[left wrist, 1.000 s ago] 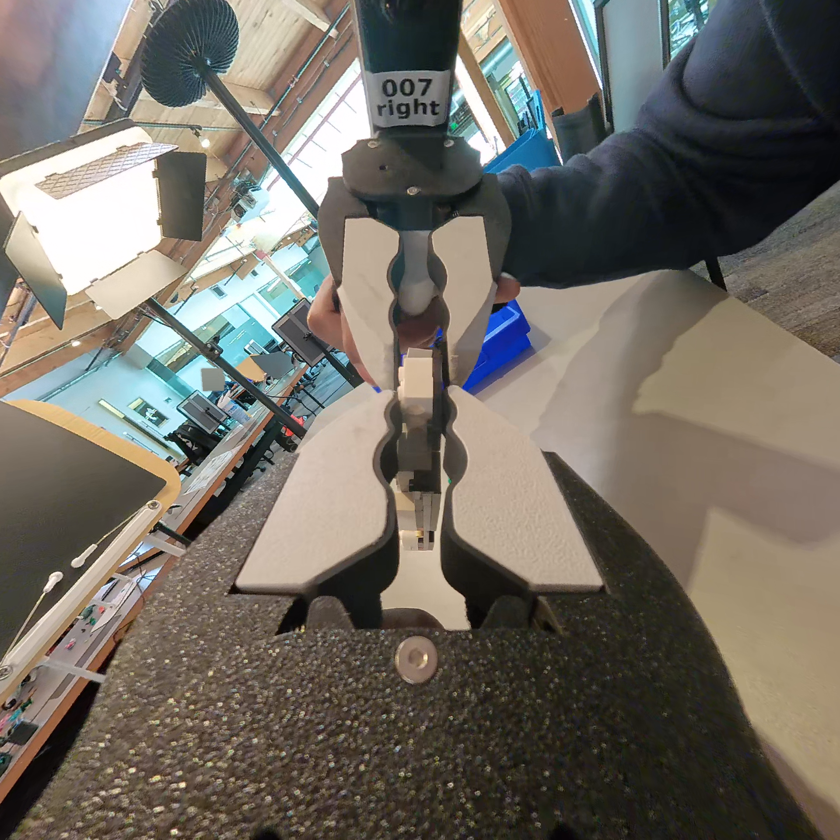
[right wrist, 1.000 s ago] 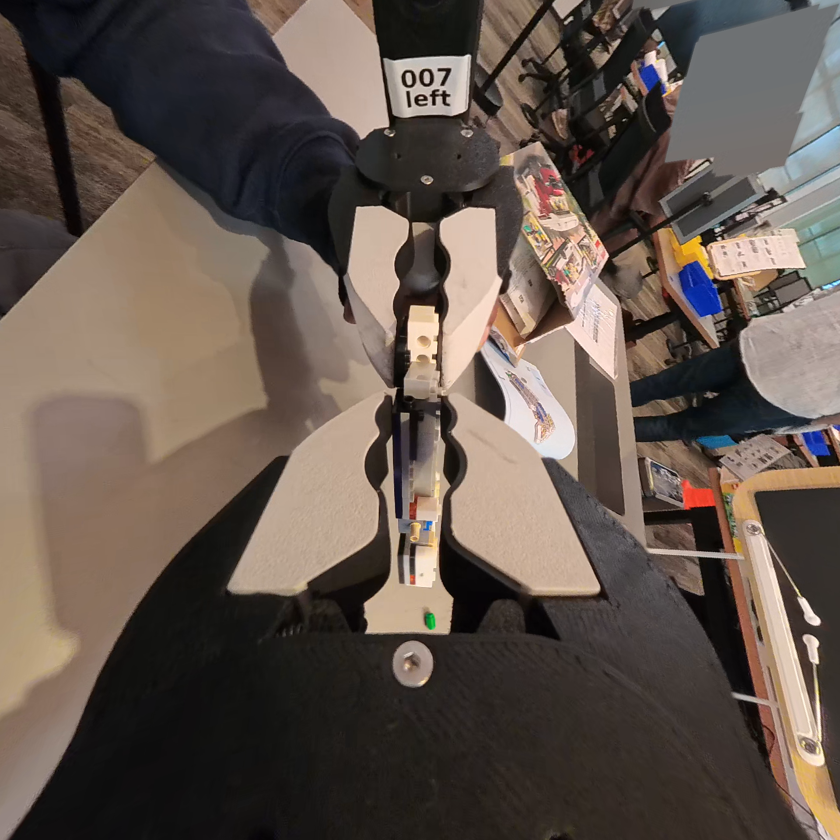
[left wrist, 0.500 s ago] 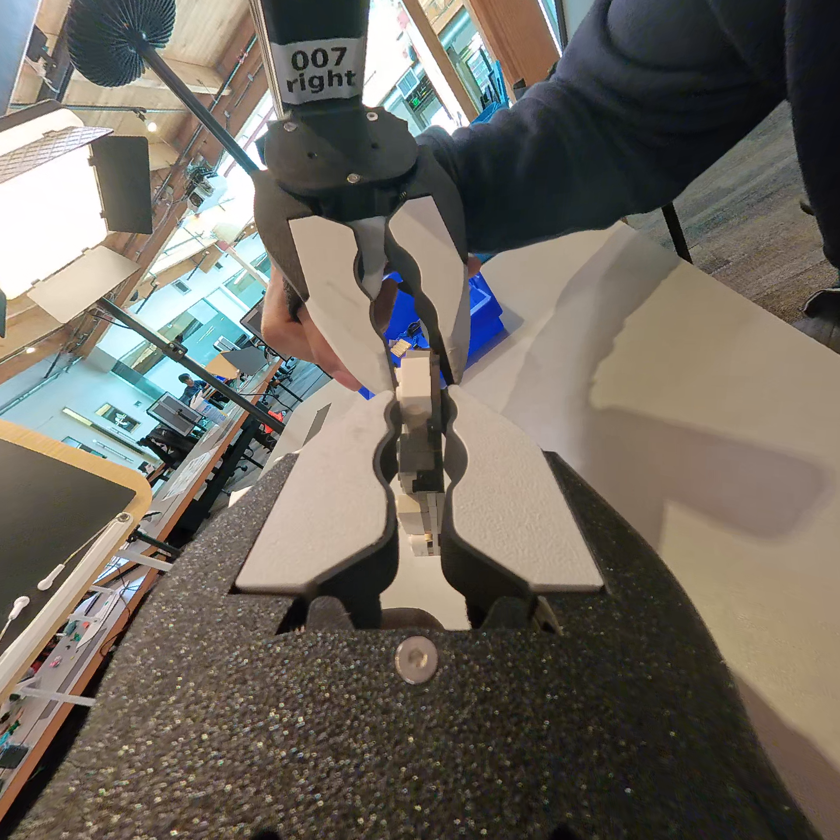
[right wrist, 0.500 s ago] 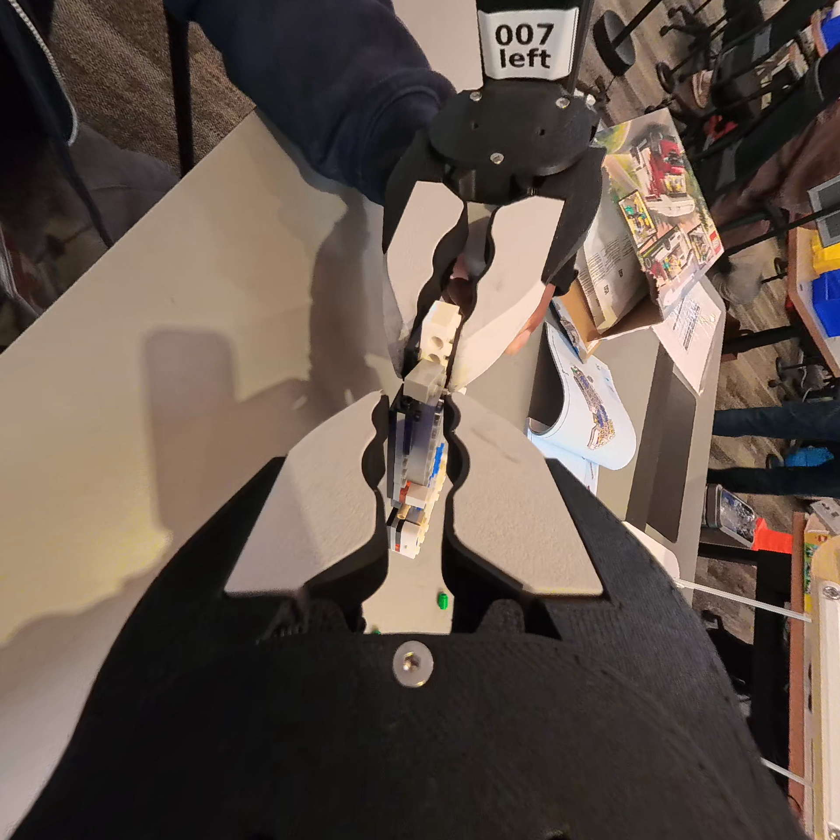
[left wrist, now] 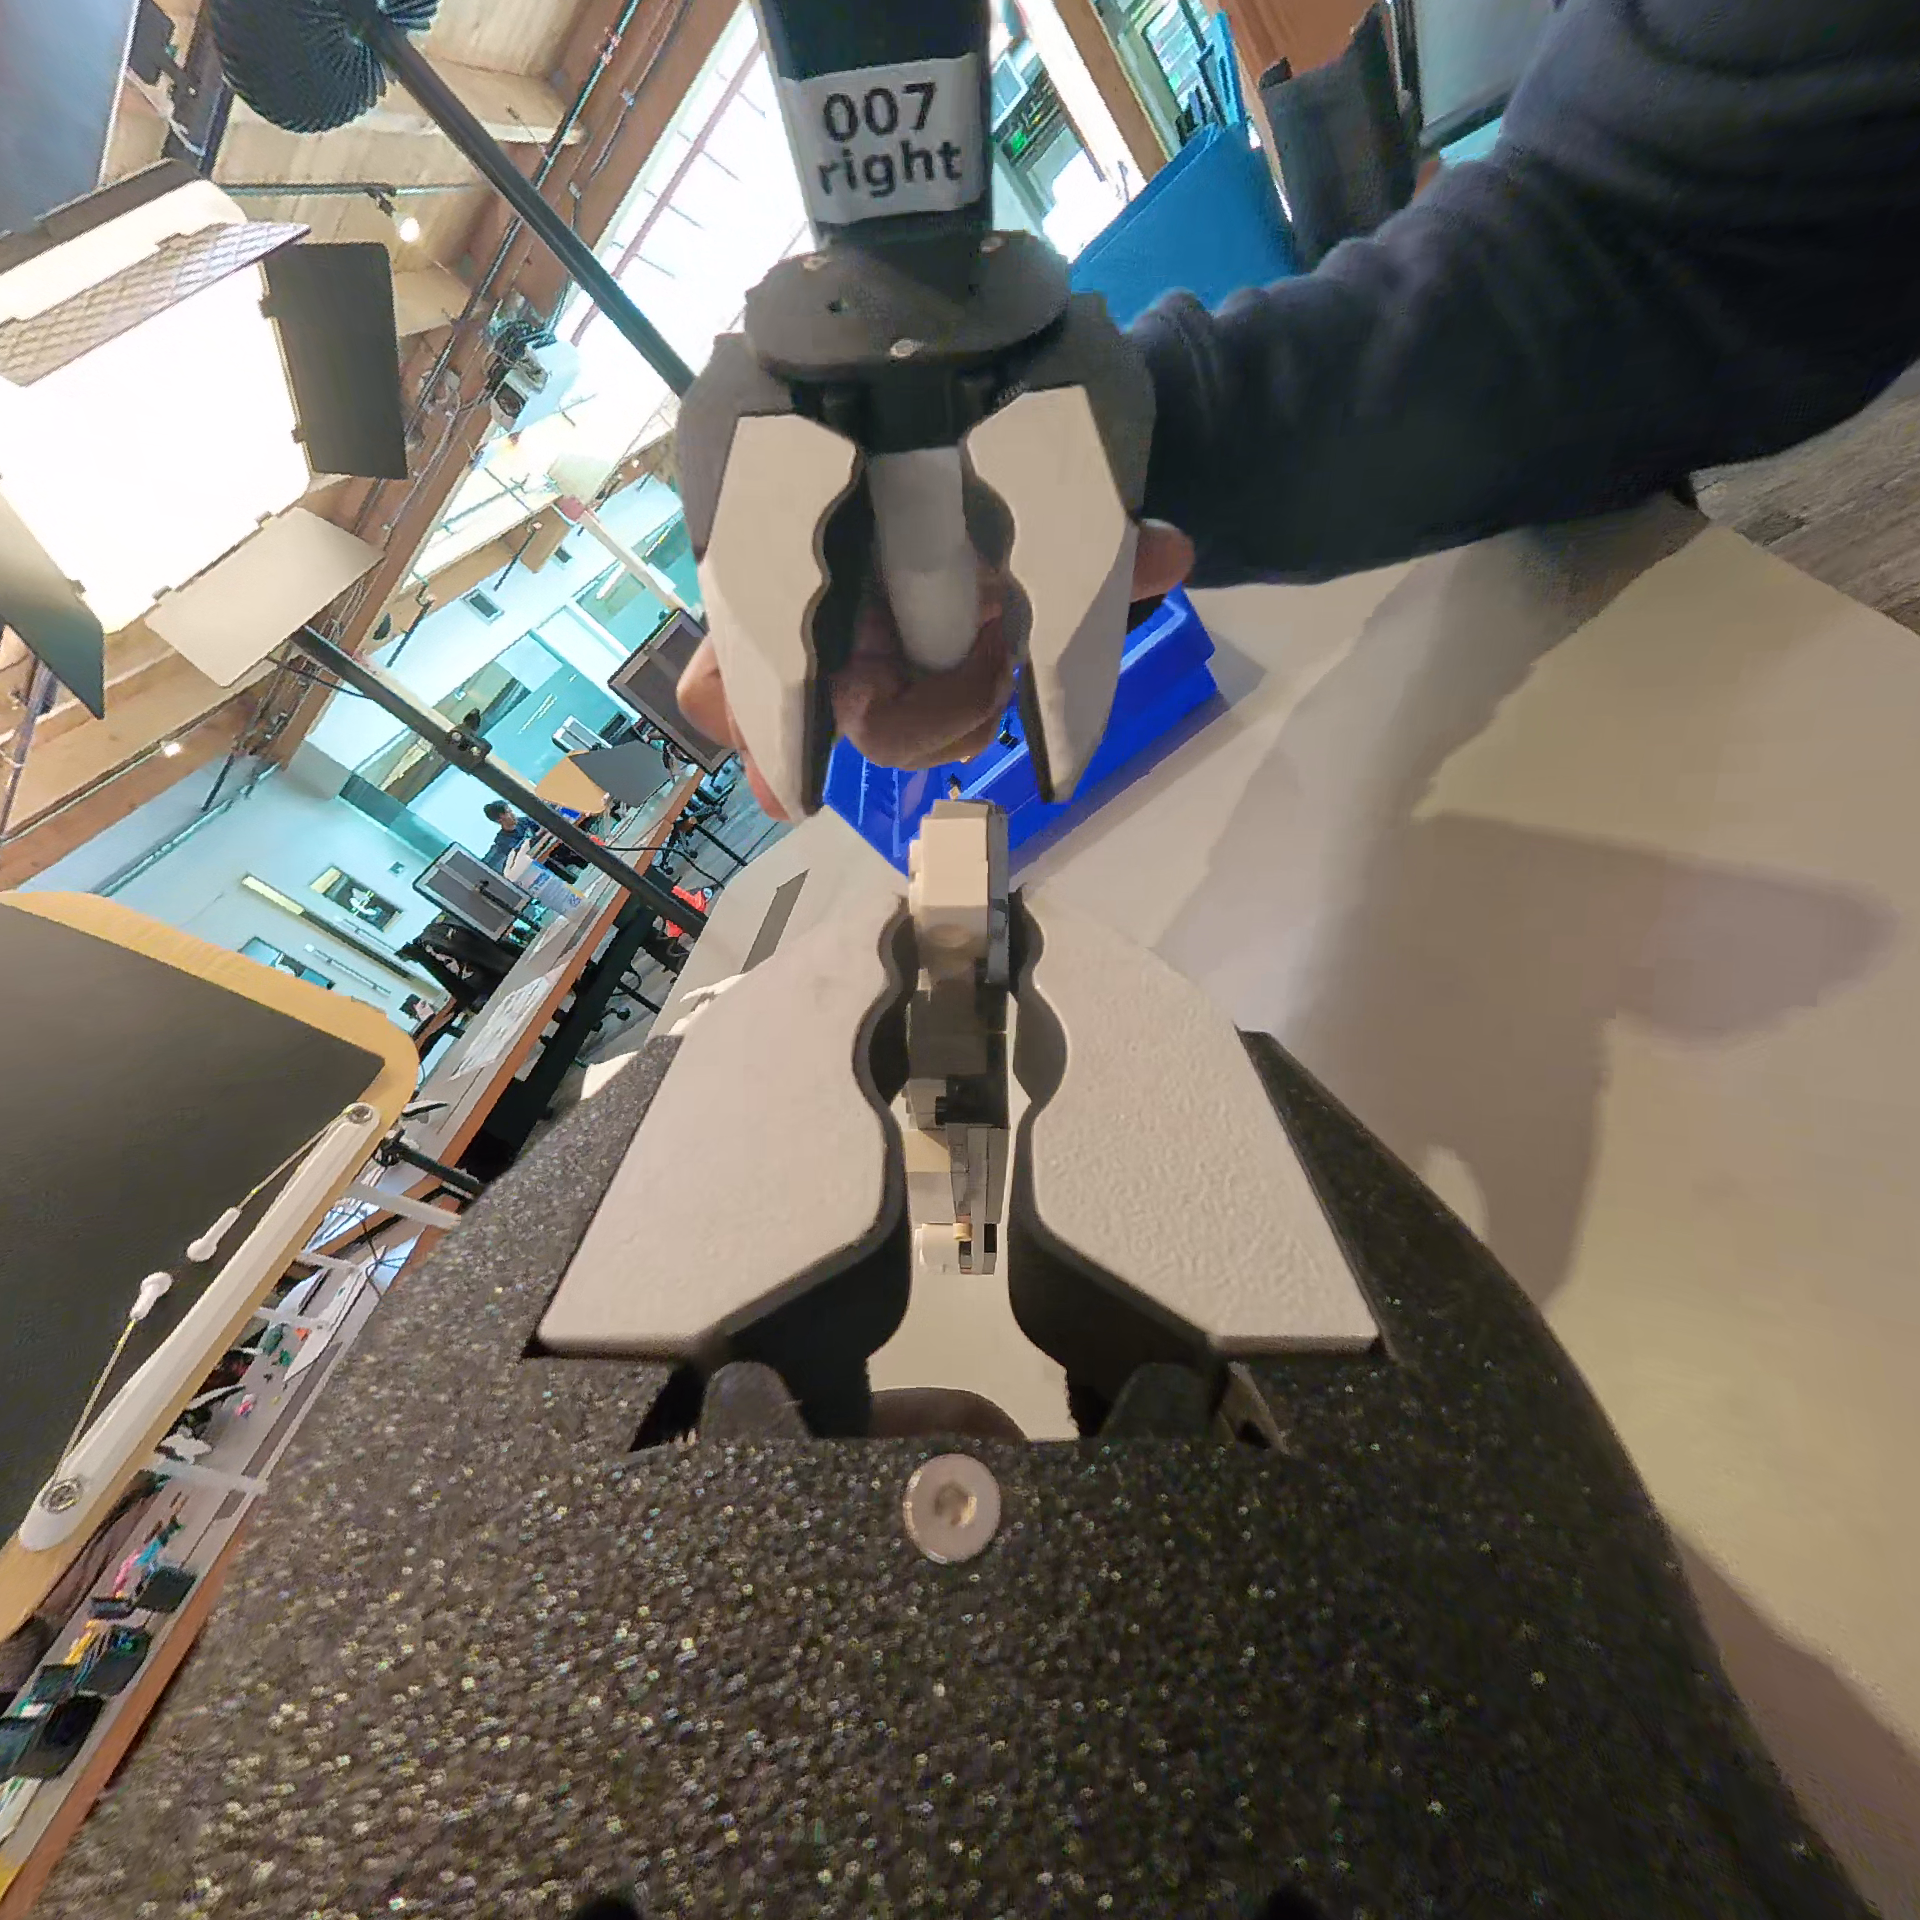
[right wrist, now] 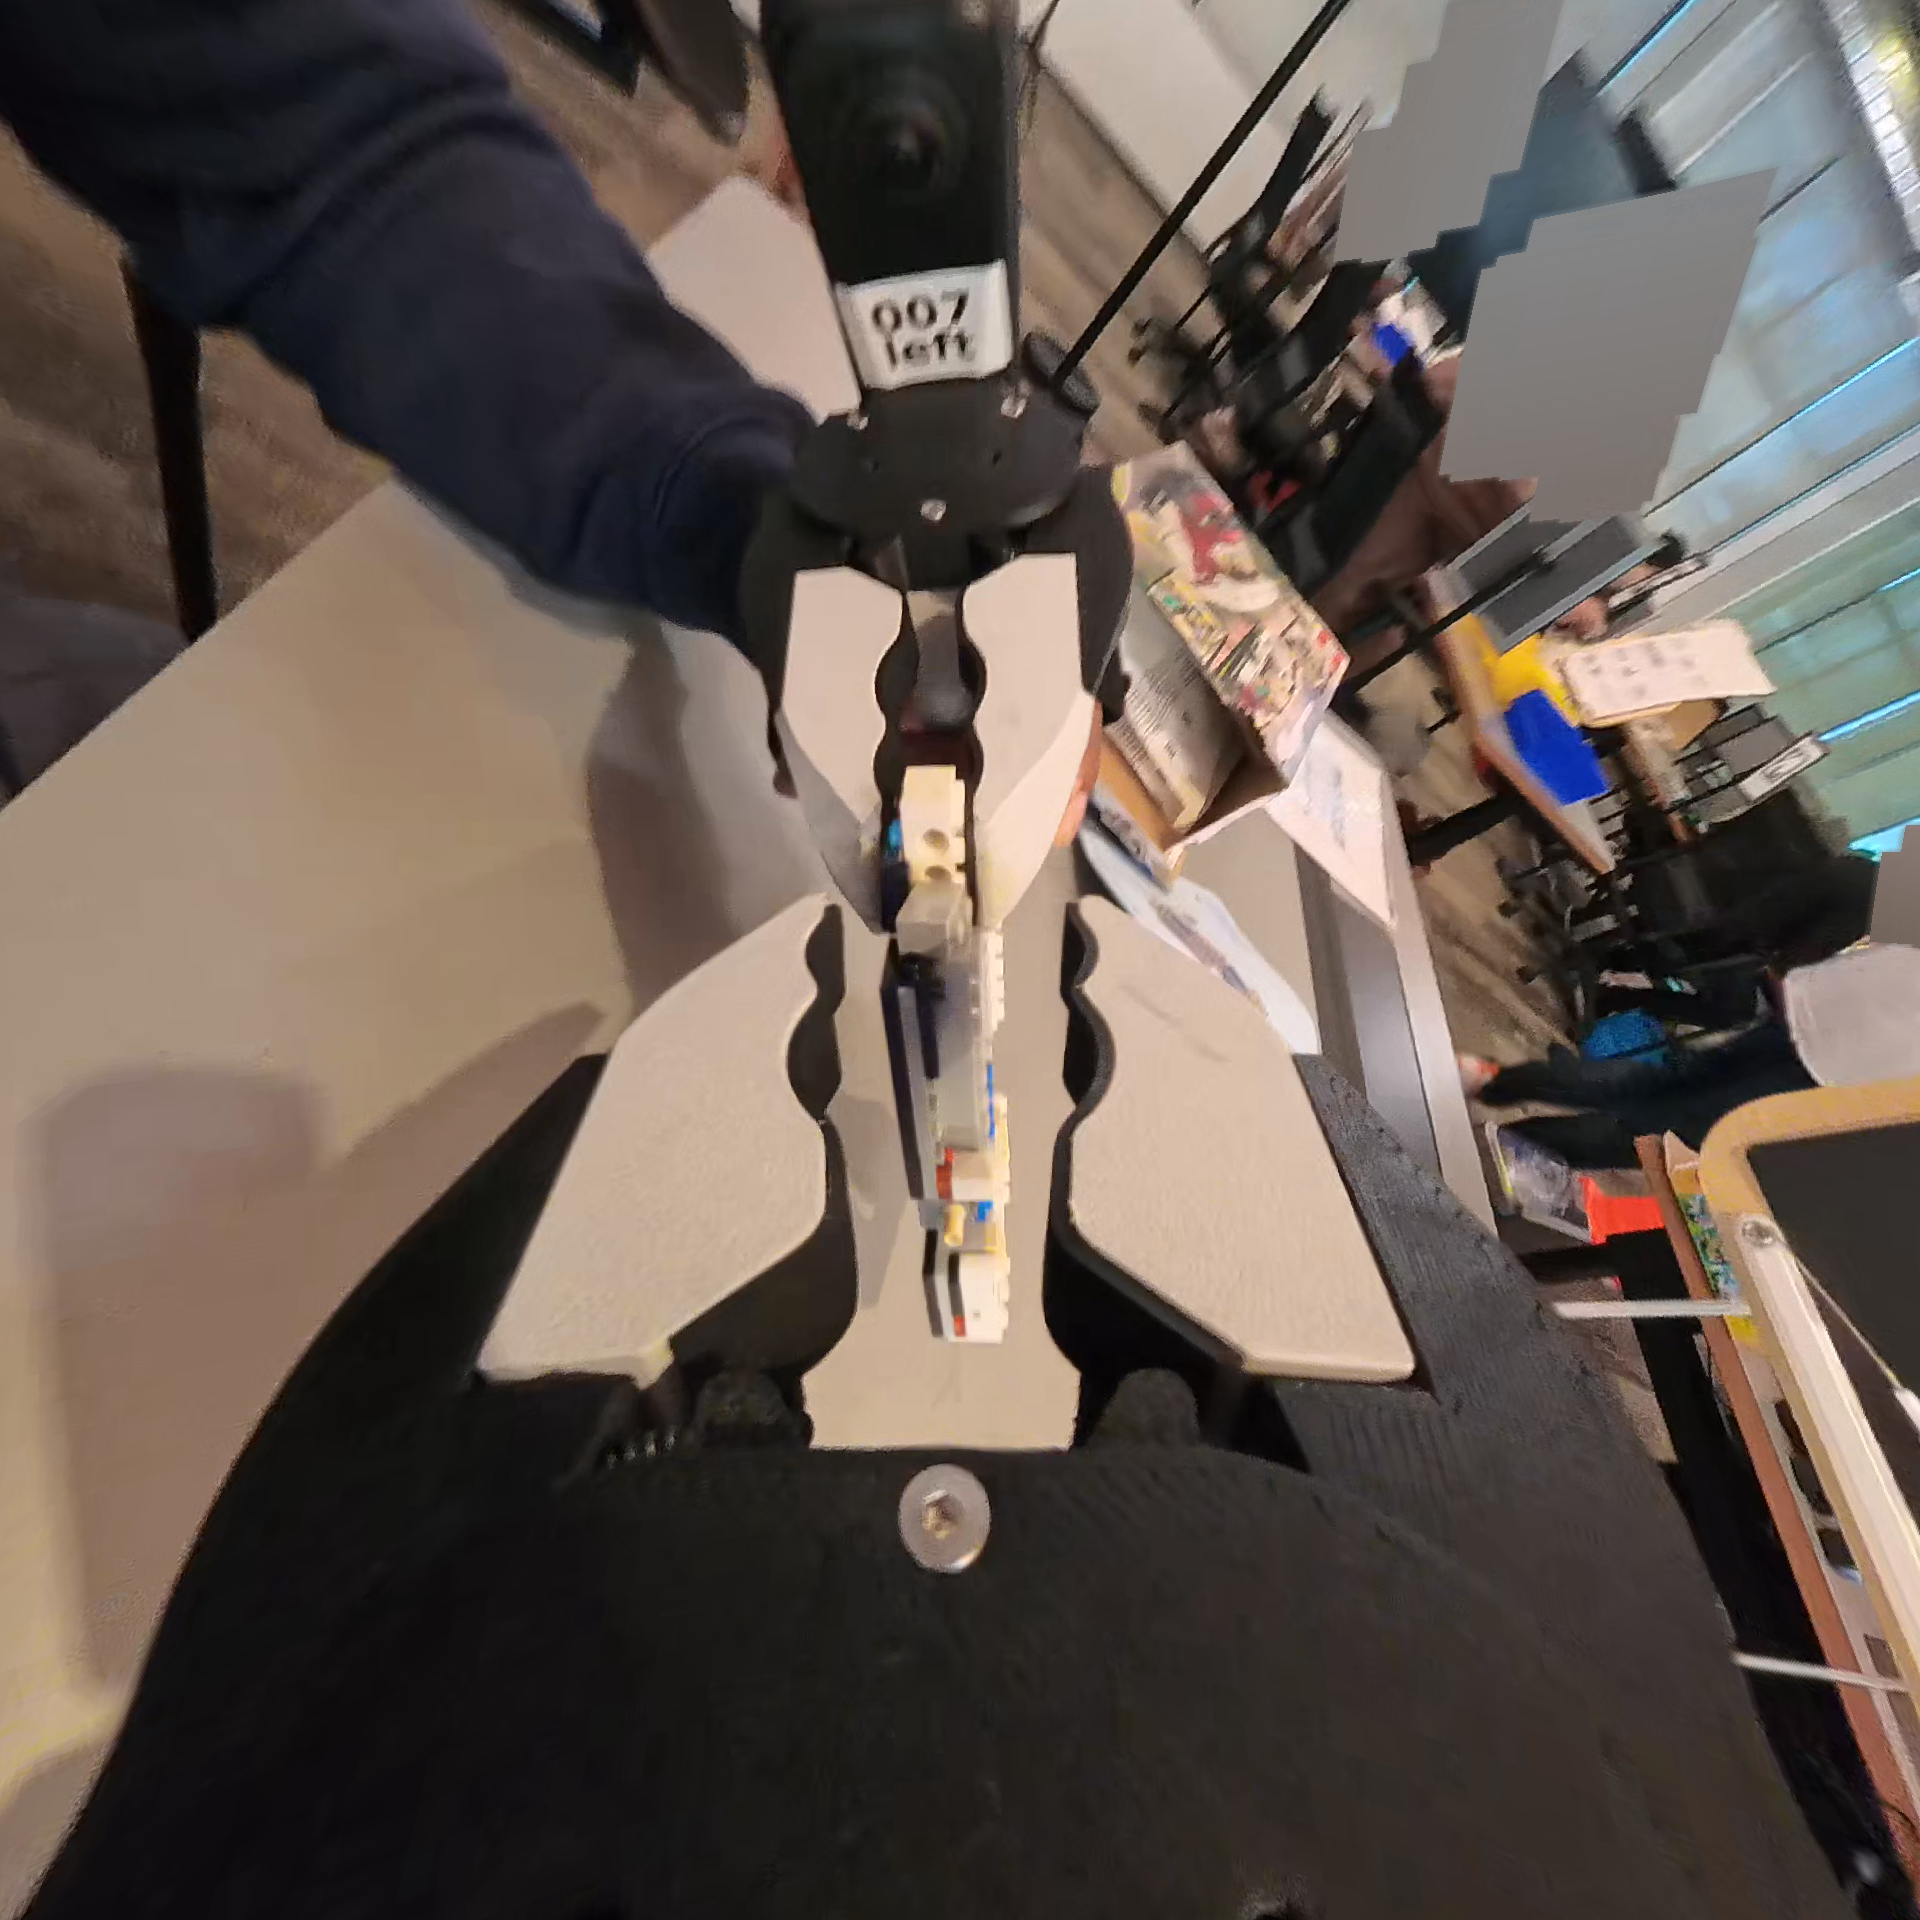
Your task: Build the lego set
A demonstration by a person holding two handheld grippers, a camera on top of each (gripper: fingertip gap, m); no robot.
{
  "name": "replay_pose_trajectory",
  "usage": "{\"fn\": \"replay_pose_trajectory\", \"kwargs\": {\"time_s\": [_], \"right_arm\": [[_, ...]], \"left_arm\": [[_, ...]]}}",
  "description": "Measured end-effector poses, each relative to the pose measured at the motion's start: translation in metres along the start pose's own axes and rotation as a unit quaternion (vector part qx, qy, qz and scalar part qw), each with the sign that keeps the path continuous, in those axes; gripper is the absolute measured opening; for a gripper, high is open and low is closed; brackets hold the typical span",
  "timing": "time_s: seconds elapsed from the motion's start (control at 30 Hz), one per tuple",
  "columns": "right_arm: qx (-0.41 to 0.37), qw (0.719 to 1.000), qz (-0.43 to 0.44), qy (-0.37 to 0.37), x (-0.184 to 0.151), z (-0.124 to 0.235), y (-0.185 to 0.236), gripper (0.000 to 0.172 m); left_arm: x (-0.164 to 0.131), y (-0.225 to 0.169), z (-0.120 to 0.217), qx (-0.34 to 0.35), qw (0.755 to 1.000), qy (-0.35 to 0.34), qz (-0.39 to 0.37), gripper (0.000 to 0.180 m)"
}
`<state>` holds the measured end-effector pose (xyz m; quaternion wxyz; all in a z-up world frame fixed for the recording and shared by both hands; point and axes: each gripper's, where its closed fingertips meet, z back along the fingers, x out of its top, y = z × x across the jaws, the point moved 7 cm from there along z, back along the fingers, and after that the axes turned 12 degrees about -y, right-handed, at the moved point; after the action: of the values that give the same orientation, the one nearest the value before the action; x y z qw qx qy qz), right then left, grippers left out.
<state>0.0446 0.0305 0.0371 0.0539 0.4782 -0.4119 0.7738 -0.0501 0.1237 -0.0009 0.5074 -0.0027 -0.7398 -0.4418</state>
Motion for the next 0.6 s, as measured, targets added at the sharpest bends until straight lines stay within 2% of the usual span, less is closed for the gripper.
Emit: {"fn": "replay_pose_trajectory", "kwargs": {"time_s": [0.13, 0.27, 0.47, 0.6], "right_arm": [[-0.033, 0.999, 0.027, 0.015, -0.009, -0.008, 0.003, 0.034], [-0.072, 0.997, 0.037, -0.014, -0.012, -0.005, 0.008, 0.02], [-0.097, 0.992, 0.083, 0.003, -0.023, -0.005, 0.018, 0.02], [-0.09, 0.992, 0.084, 0.004, -0.025, -0.002, 0.022, 0.017]], "left_arm": [[-0.004, 0.003, 0.003, 0.007, 1.0, 0.02, -0.02, 0.016], [-0.009, 0.003, 0.004, 0.013, 0.997, 0.052, -0.053, 0.016], [-0.015, -0.002, 0.001, 0.001, 0.995, 0.07, -0.075, 0.016], [-0.015, -0.007, -0.002, -0.014, 0.994, 0.07, -0.082, 0.016]]}}
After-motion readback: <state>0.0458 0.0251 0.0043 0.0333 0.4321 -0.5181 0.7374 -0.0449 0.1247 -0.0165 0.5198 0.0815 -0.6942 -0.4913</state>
